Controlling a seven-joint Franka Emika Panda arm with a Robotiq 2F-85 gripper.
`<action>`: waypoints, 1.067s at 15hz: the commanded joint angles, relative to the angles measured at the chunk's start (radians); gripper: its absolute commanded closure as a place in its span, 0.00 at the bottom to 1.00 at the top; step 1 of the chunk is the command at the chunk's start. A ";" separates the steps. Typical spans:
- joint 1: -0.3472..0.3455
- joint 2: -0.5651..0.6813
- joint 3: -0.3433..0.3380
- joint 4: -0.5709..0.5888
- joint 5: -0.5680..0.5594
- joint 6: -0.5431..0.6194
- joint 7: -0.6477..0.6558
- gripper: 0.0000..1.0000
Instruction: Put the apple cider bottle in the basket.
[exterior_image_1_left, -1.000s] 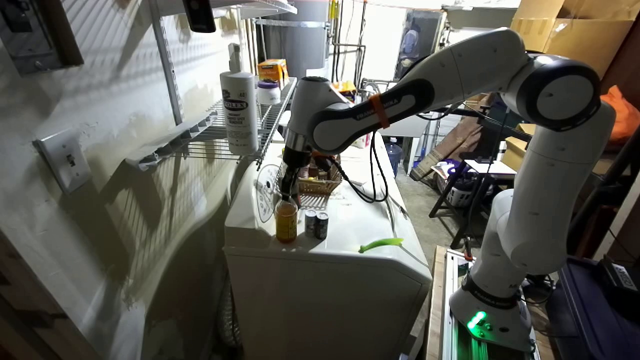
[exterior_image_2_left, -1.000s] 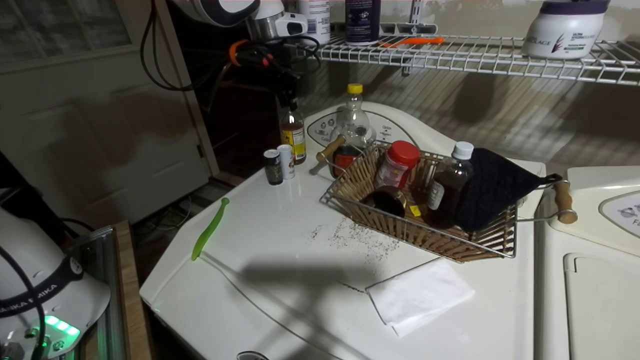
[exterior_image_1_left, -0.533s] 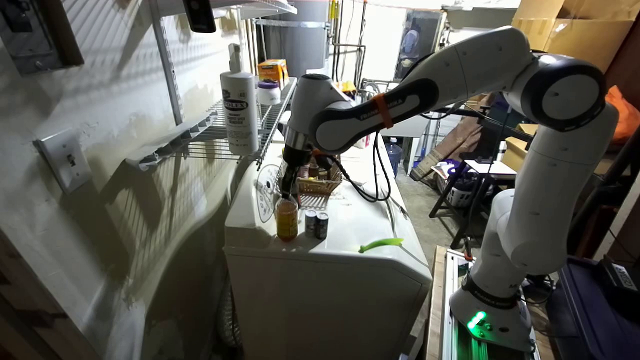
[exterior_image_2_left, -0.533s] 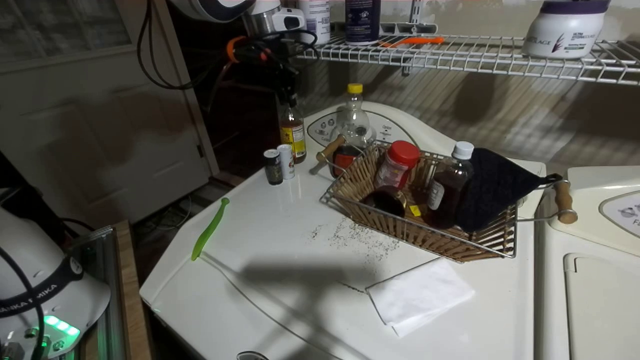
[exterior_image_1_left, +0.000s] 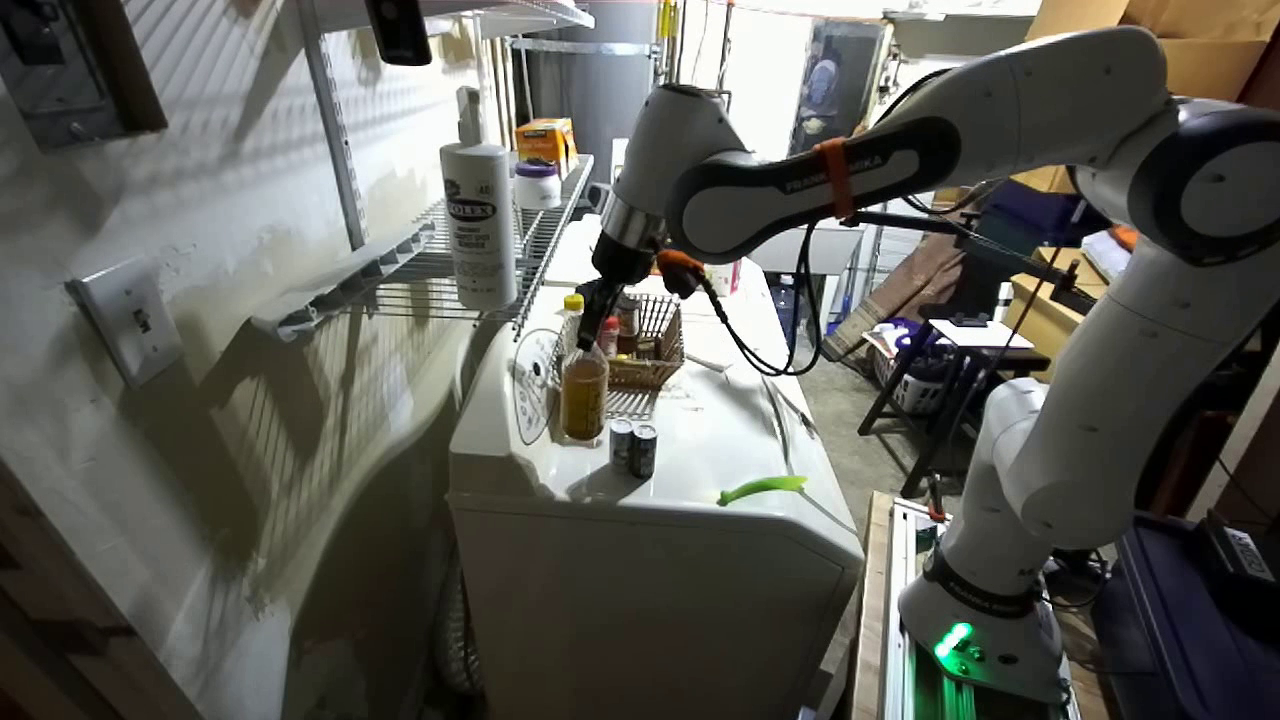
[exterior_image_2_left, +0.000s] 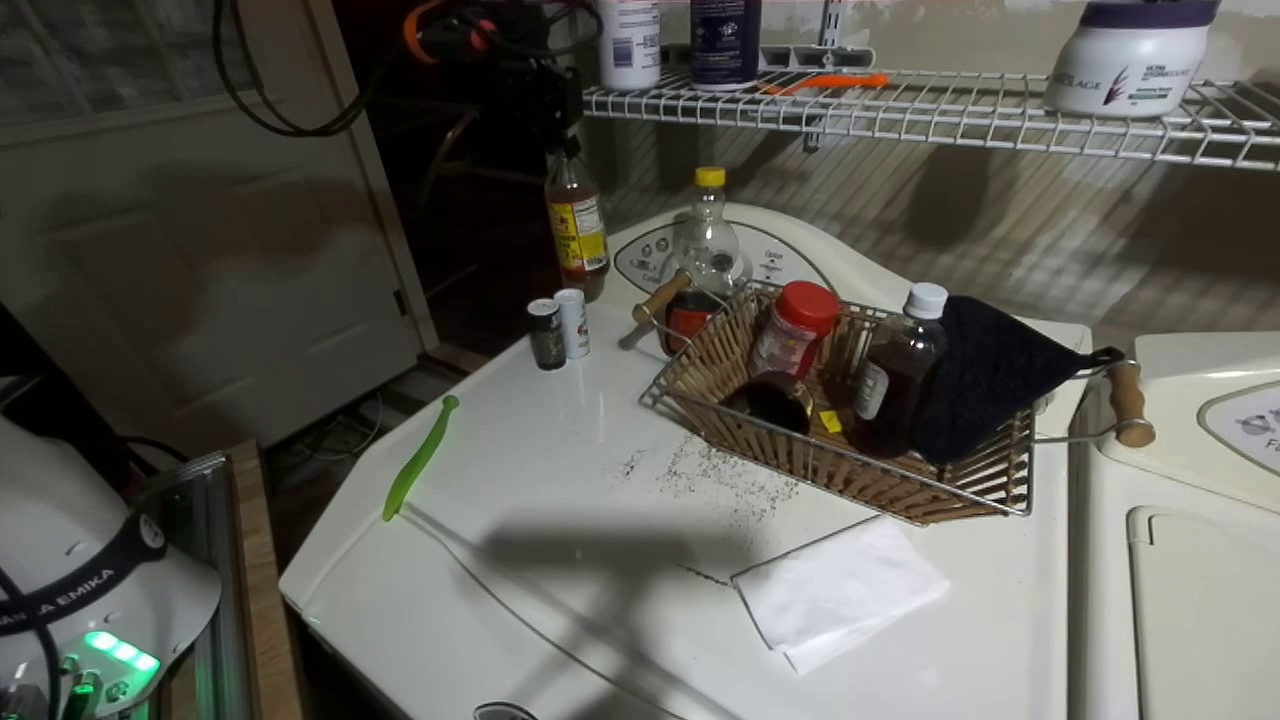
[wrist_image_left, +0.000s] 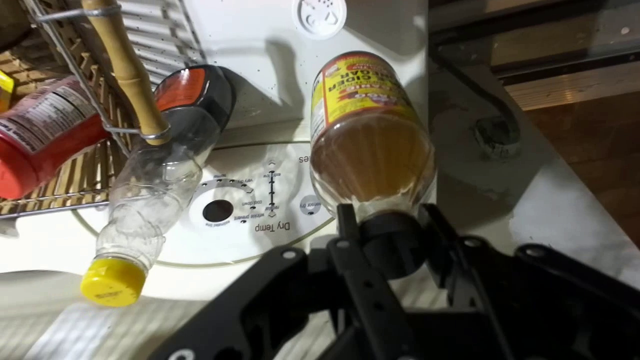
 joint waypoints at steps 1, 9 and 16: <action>-0.021 -0.140 -0.005 -0.058 -0.019 -0.020 0.064 0.90; -0.132 -0.272 -0.081 -0.088 -0.007 -0.059 0.149 0.90; -0.237 -0.183 -0.173 -0.019 -0.023 0.065 0.152 0.90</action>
